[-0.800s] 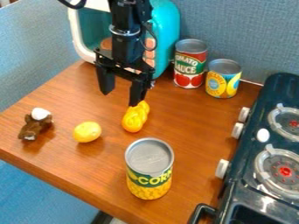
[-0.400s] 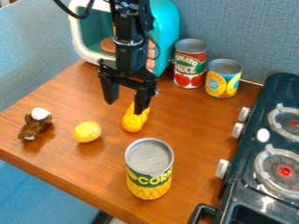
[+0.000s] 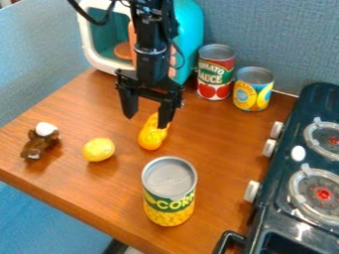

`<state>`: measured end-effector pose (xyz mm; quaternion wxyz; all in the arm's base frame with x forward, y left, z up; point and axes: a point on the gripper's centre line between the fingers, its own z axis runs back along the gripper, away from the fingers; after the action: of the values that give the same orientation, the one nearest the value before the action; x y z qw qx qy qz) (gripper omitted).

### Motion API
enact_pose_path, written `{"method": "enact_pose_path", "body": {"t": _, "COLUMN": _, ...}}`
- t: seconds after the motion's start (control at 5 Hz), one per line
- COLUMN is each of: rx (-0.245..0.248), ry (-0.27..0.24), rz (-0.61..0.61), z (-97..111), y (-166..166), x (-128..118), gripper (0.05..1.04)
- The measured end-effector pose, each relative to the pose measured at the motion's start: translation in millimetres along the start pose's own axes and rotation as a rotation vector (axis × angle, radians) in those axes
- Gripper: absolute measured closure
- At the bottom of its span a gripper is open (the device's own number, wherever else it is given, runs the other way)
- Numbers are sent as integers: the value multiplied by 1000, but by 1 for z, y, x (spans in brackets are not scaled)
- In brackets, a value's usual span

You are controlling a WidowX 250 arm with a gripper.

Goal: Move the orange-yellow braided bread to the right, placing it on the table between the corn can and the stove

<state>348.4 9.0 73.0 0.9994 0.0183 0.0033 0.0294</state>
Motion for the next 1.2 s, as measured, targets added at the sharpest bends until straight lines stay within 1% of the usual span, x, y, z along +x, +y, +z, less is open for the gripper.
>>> {"method": "enact_pose_path", "body": {"t": 0.2, "rx": 31, "ry": 40, "rz": 33, "z": -9, "y": 4, "x": 11, "gripper": 82}}
{"method": "enact_pose_path", "body": {"t": 0.6, "rx": 71, "ry": 113, "rz": 124, "z": -28, "y": 7, "x": 24, "gripper": 82}}
{"method": "enact_pose_path", "body": {"t": 0.8, "rx": 85, "ry": 139, "rz": 162, "z": -36, "y": 8, "x": 25, "gripper": 82}}
{"method": "enact_pose_path", "body": {"t": 1.0, "rx": 104, "ry": 161, "rz": 228, "z": -44, "y": 9, "x": 23, "gripper": 82}}
{"method": "enact_pose_path", "body": {"t": 1.2, "rx": 104, "ry": 131, "rz": 299, "z": -53, "y": 13, "x": 20, "gripper": 82}}
